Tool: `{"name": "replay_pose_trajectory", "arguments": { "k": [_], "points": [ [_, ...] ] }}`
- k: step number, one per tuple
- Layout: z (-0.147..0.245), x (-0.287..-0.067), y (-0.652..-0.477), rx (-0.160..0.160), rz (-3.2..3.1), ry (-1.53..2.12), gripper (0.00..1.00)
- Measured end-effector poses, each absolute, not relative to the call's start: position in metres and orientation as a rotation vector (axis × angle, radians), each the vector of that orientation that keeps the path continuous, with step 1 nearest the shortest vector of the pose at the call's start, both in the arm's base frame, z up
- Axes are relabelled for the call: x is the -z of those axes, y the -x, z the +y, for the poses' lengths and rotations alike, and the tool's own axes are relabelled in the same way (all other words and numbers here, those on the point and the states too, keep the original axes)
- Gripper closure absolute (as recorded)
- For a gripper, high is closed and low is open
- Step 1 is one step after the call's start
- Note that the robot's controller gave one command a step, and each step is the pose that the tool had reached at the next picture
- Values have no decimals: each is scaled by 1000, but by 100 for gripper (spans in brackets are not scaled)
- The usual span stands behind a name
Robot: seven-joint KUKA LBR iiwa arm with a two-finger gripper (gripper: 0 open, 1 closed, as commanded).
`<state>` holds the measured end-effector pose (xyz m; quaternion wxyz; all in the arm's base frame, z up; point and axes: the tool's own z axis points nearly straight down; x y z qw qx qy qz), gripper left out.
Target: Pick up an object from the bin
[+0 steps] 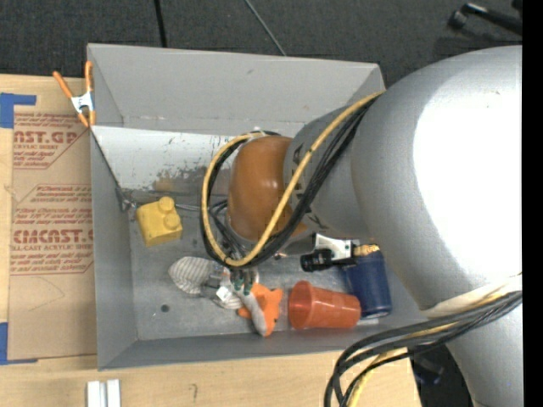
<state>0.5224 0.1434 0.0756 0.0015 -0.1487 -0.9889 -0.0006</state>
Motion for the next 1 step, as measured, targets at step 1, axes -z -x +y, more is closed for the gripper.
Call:
{"name": "replay_pose_trajectory", "arguments": {
  "k": [1],
  "points": [
    [143,-97,-521,-2,-3099,465,100]
  ]
}}
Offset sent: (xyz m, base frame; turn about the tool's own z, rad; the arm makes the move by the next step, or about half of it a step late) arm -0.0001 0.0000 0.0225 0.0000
